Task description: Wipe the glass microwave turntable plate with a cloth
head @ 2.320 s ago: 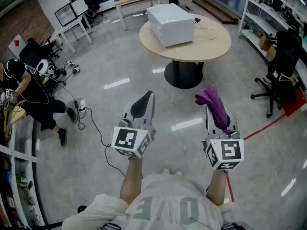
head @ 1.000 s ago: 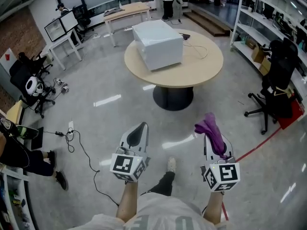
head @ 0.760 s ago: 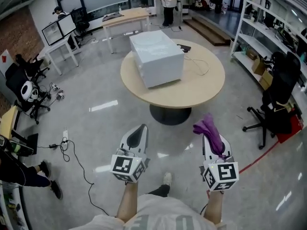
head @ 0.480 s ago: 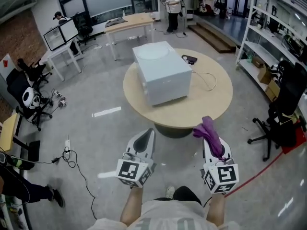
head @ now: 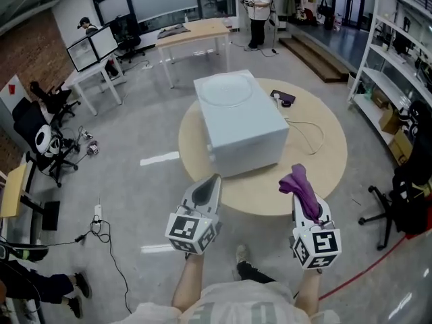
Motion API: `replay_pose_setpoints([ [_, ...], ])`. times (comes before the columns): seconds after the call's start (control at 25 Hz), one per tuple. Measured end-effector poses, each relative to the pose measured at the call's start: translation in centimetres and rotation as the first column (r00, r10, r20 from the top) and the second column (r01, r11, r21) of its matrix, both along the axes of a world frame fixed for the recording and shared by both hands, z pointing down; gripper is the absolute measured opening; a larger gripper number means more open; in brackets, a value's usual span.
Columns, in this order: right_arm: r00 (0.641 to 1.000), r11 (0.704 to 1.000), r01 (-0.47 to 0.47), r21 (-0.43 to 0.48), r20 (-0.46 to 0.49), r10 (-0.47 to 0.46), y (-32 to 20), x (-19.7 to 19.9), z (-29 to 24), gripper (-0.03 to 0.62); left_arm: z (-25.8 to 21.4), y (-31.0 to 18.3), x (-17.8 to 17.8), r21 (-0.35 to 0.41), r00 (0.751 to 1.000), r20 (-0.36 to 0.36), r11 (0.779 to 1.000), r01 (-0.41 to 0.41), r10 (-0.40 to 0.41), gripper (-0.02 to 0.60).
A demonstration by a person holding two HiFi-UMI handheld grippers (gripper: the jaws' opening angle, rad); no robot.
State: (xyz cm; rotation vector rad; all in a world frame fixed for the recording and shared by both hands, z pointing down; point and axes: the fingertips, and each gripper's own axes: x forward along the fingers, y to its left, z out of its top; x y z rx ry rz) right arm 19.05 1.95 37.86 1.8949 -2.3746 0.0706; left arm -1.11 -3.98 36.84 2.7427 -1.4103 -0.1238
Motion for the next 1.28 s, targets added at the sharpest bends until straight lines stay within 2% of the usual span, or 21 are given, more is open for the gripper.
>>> replay_pose_setpoints([
  [0.24,0.998,1.000,0.024,0.006,0.062,-0.024,-10.5,1.2,-0.4,0.048,-0.4,-12.1,3.0,-0.035,0.992,0.109,0.998,-0.058,0.062,0.002],
  [0.4,0.997,0.998,0.059,0.003,0.054,-0.059,-15.6,0.1,-0.2,0.048,-0.1,-20.3,2.9,-0.058,0.974,0.219,0.998,-0.040,0.052,0.002],
  [0.44,0.996,0.998,0.069,-0.003,0.053,-0.069,-16.3,-0.3,-0.2,0.048,-0.1,-22.1,2.5,-0.072,0.974,0.224,0.997,-0.031,0.046,0.002],
  [0.6,0.996,0.997,0.080,-0.019,0.027,-0.080,-18.6,-0.3,-0.5,0.048,1.3,-28.6,1.8,-0.177,0.987,0.156,0.984,-0.016,0.044,0.003],
  [0.68,0.998,0.998,0.062,-0.012,0.020,-0.061,-19.7,0.0,-0.9,0.048,1.8,-30.9,2.1,-0.208,0.981,0.185,0.978,-0.022,0.062,0.002],
  [0.76,0.999,0.999,0.041,-0.006,0.017,-0.041,-20.8,0.3,-1.5,0.049,2.3,-32.7,2.6,-0.231,0.961,0.260,0.972,-0.032,0.094,0.003],
  [0.84,1.000,1.000,0.028,-0.006,0.009,-0.028,-21.9,0.5,-1.8,0.048,3.2,-34.2,3.1,-0.270,0.931,0.341,0.962,-0.037,0.132,0.003],
  [0.96,1.000,1.000,0.014,-0.017,-0.005,-0.014,-23.3,0.4,-1.7,0.048,5.1,-35.4,4.0,-0.377,0.875,0.432,0.925,-0.047,0.220,0.002],
  [1.08,0.999,0.999,0.019,-0.033,-0.041,-0.021,-24.1,-0.4,-1.3,0.048,6.7,-35.7,4.3,-0.464,0.847,0.452,0.885,-0.045,0.280,0.002],
  [1.16,0.997,0.999,0.025,-0.046,-0.068,-0.028,-24.4,-0.9,-0.9,0.048,7.3,-35.7,4.2,-0.477,0.839,0.464,0.879,-0.033,0.283,0.003],
  [1.28,0.996,0.997,0.024,-0.067,-0.087,-0.029,-24.5,-1.4,-0.3,0.048,7.5,-35.7,4.2,-0.469,0.824,0.488,0.883,-0.032,0.289,0.003],
])
